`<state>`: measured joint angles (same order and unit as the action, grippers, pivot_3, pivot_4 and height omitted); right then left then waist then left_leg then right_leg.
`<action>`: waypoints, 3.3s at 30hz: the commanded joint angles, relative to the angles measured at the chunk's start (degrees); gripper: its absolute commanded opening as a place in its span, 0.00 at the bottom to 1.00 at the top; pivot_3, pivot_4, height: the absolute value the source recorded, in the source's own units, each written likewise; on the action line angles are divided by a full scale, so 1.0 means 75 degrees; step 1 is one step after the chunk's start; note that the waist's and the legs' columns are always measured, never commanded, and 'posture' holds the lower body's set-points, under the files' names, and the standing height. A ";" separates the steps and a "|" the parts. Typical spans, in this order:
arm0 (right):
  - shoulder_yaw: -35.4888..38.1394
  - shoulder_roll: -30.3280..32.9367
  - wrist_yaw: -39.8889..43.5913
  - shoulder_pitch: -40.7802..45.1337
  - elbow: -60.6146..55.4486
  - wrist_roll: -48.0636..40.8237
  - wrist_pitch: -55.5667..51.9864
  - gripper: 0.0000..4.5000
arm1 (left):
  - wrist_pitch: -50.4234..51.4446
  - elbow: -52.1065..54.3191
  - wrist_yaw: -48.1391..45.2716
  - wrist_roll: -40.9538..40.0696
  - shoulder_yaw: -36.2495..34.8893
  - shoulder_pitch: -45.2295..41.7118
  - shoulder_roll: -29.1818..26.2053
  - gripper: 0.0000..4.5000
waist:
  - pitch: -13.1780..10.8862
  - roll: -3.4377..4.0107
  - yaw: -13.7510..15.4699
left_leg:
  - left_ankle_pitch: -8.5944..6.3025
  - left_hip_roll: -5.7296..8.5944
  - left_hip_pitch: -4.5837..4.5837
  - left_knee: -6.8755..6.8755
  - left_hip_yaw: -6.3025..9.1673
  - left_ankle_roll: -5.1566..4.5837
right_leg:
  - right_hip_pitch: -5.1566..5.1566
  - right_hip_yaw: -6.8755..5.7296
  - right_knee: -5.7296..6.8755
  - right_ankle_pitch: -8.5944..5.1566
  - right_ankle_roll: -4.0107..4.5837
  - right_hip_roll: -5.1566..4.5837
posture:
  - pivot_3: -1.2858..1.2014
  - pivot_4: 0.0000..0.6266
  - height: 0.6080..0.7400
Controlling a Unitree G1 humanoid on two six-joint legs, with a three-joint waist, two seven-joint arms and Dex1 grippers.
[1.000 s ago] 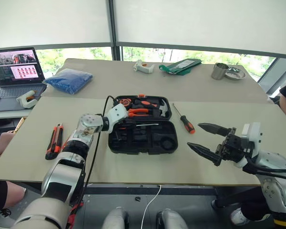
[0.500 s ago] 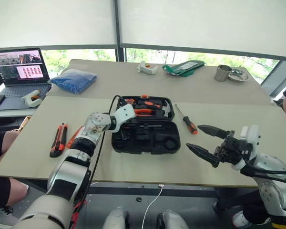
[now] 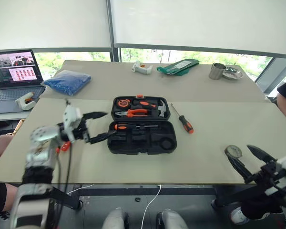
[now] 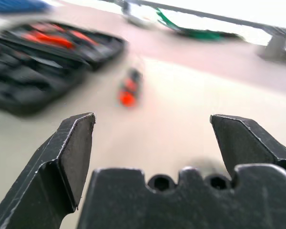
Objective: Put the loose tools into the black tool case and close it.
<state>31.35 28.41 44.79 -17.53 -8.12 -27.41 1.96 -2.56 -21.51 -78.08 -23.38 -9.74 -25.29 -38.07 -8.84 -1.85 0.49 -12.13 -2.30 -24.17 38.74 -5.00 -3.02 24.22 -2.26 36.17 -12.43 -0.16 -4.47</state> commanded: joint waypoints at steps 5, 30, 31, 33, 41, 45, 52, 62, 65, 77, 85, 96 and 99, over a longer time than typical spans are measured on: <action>-0.0355 0.0643 -0.0812 0.0944 -0.0563 0.0352 -0.0873 1.00 | -0.0014 0.1292 -0.0062 -0.0474 -0.0601 0.1496 -0.0542 0.99 | -0.0011 0.0046 -0.0023 | -0.0033 -0.0024 0.0019 0.0000 -0.0016 0.0067 | 0.0004 -0.0002 -0.0003 -0.0003 0.0040 -0.0078 | 0.52 0.24 1.00; -0.5457 0.0504 -0.1163 0.9310 0.5546 0.2750 -0.5943 0.53 | 0.0732 0.3247 0.0984 -0.0915 0.0024 0.1539 0.0243 1.00 | -0.0033 0.0085 -0.0018 | -0.0006 -0.0027 -0.0116 0.0020 -0.0071 0.0000 | 0.0126 -0.0019 -0.0010 0.0087 0.0030 0.0004 | 0.52 0.24 1.00; -0.5290 0.0443 -0.1344 0.9296 0.5506 0.2745 -0.5842 0.45 | 0.0730 0.3283 0.0999 -0.0919 0.0042 0.1516 0.0263 1.00 | -0.0033 0.0086 -0.0036 | -0.0004 -0.0028 -0.0115 0.0019 -0.0071 0.0001 | 0.0126 -0.0018 -0.0009 0.0088 0.0031 0.0005 | 0.52 0.24 1.00; -0.4987 0.0405 -0.1701 0.9140 0.5184 0.2759 -0.5547 0.31 | 0.0716 0.3367 0.1038 -0.0949 0.0084 0.1466 0.0335 1.00 | -0.0033 0.0086 -0.0062 | -0.0001 -0.0030 -0.0110 0.0019 -0.0070 0.0005 | 0.0126 -0.0016 -0.0003 0.0090 0.0033 0.0008 | 0.52 0.24 1.00; -0.4302 0.0644 -0.2180 0.8604 0.2989 0.2815 -0.4762 0.23 | 0.0890 0.3293 0.1602 -0.1127 -0.0169 0.1358 0.0592 1.00 | -0.0034 0.0086 -0.0092 | 0.0006 -0.0032 -0.0111 0.0016 -0.0069 0.0009 | 0.0130 -0.0014 0.0002 0.0091 0.0033 0.0009 | 0.52 0.24 1.00; -0.5282 0.0960 0.0494 0.9094 0.2946 0.2908 -0.1631 0.23 | 0.0671 0.2949 0.1746 -0.0996 -0.0462 0.1714 0.0488 1.00 | -0.0042 0.0100 -0.0228 | 0.0006 -0.0032 -0.0107 0.0014 -0.0070 0.0009 | 0.0135 -0.0007 -0.0001 0.0090 0.0031 0.0014 | 0.52 0.24 1.00; -0.7137 0.0732 0.3119 1.0289 0.5179 0.4098 0.0785 0.23 | 0.0526 0.2953 0.1906 -0.0950 -0.0888 0.2322 0.0288 1.00 | -0.0042 0.0099 -0.0332 | 0.0007 -0.0053 -0.0069 0.0002 -0.0071 0.0013 | 0.0113 -0.0012 0.0004 0.0087 0.0038 0.0030 | 0.52 0.24 1.00; -0.7332 -0.0013 0.2990 1.0337 0.6564 0.4773 0.1301 0.23 | 0.0484 0.3199 0.2251 -0.0930 -0.0886 0.2658 0.0367 1.00 | -0.0045 0.0101 -0.0171 | 0.0010 -0.0041 -0.0077 0.0003 -0.0081 0.0021 | 0.0121 -0.0011 0.0006 0.0091 0.0044 0.0008 | 0.52 0.24 1.00; -0.7283 -0.0189 0.2910 1.0342 0.6694 0.4831 0.1142 0.23 | 0.0516 0.3244 0.2294 -0.0920 -0.0865 0.2681 0.0348 1.00 | -0.0045 0.0101 -0.0177 | 0.0014 -0.0045 -0.0072 0.0000 -0.0081 0.0027 | 0.0122 -0.0012 0.0016 0.0091 0.0050 0.0011 | 0.52 0.24 1.00; -0.7291 -0.0380 0.2890 1.0691 0.7691 0.5238 0.1221 0.23 | 0.0499 0.3395 0.2339 -0.0882 -0.0776 0.2824 0.0313 1.00 | -0.0045 0.0101 -0.0176 | 0.0017 -0.0044 -0.0069 0.0001 -0.0082 0.0032 | 0.0122 -0.0013 0.0021 0.0093 0.0056 0.0010 | 0.52 0.24 1.00; -0.6904 -0.0199 0.2931 1.1249 0.7847 0.5070 0.1688 0.64 | 0.0127 0.3062 0.2097 -0.0844 -0.0902 0.3006 0.0330 1.00 | -0.0046 0.0102 -0.0181 | 0.0017 -0.0044 -0.0070 -0.0001 -0.0082 0.0033 | 0.0125 -0.0013 0.0019 0.0093 0.0056 0.0009 | 0.52 0.24 1.00; -0.5880 -0.0896 0.3078 1.0785 0.6776 0.3830 -0.0023 0.16 | -0.0469 0.2396 0.1900 -0.0720 -0.0787 0.2950 0.0444 1.00 | -0.0046 0.0104 -0.0204 | 0.0021 -0.0059 -0.0062 -0.0010 -0.0083 0.0043 | 0.0126 -0.0019 0.0025 0.0096 0.0073 0.0013 | 0.52 0.24 1.00; -0.5985 -0.1225 0.2559 1.0261 0.6684 0.3986 -0.0027 0.01 | -0.0555 0.2343 0.1891 -0.0685 -0.0744 0.2969 0.0479 1.00 | -0.0046 0.0103 -0.0168 | 0.0022 -0.0056 -0.0065 -0.0011 -0.0083 0.0044 | 0.0127 -0.0020 0.0024 0.0096 0.0073 0.0009 | 0.52 0.24 1.00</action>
<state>-13.41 19.79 66.58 59.99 44.05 1.78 1.85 -5.17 -4.29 -63.71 -28.93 -15.11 -2.87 -34.48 -9.19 -1.08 -0.77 -11.96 -2.71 -24.67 38.66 -5.62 -2.69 25.17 -2.40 36.35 -11.71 0.39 -4.42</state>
